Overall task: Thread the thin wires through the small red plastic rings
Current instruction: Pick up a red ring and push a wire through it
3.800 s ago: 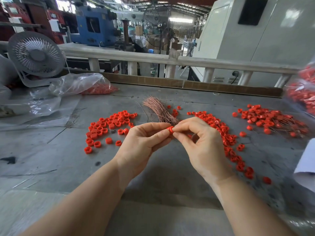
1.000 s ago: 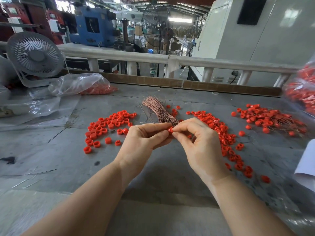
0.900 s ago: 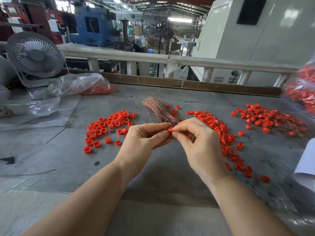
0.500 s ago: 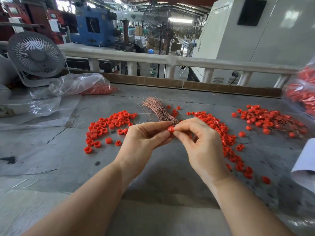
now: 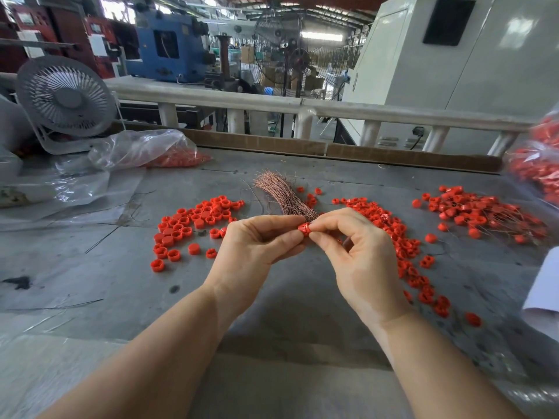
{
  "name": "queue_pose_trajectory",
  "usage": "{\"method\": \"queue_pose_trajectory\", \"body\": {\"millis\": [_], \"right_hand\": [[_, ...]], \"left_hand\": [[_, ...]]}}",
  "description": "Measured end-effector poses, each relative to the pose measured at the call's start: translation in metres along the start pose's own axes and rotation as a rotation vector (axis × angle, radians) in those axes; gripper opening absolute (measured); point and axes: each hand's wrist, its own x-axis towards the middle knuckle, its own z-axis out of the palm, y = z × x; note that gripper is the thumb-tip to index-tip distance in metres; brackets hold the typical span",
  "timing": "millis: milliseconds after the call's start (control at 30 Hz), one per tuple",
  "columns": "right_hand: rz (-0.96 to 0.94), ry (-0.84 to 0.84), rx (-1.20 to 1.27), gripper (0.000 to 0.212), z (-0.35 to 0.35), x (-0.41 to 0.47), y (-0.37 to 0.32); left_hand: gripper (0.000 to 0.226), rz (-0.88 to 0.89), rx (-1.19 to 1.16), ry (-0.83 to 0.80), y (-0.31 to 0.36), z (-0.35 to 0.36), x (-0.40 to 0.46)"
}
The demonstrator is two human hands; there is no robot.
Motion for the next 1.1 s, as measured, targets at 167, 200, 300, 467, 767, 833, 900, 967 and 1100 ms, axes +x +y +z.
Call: {"method": "queue_pose_trajectory", "body": {"millis": [167, 200, 300, 467, 767, 833, 900, 967, 1100], "right_hand": [[0.001, 0.011, -0.011, 0.005, 0.0006, 0.0001, -0.0003], [-0.001, 0.011, -0.014, 0.005, 0.0006, 0.0000, -0.0002], [-0.003, 0.010, -0.017, 0.006, 0.0006, 0.0000, -0.0001], [0.001, 0.006, -0.018, 0.006, 0.0005, -0.0003, -0.0005], [0.009, -0.016, -0.023, 0.008, 0.0007, -0.0002, -0.0008], [0.001, -0.016, -0.035, 0.007, 0.0002, -0.0001, -0.0010], [-0.003, -0.019, -0.041, 0.007, -0.0003, -0.0001, -0.0010], [-0.005, -0.027, -0.041, 0.007, -0.0004, 0.0002, -0.0012], [0.005, -0.026, -0.011, 0.006, -0.0007, 0.0010, -0.0018]], "left_hand": [[0.027, -0.003, -0.004, -0.010, -0.0003, 0.0006, 0.0000], [0.027, -0.002, -0.001, -0.011, -0.0004, 0.0004, -0.0001], [0.027, 0.001, 0.013, -0.013, -0.0006, -0.0003, -0.0004], [0.027, -0.016, -0.007, -0.009, -0.0025, -0.0004, 0.0013], [0.022, -0.029, -0.016, -0.032, -0.0029, -0.0011, 0.0012], [0.016, -0.023, 0.004, -0.035, -0.0033, -0.0007, 0.0014], [0.014, -0.013, 0.035, -0.039, -0.0035, -0.0003, 0.0014], [0.013, 0.007, 0.067, -0.042, -0.0029, 0.0004, 0.0011], [0.013, 0.055, 0.080, -0.032, -0.0010, 0.0013, 0.0002]]}}
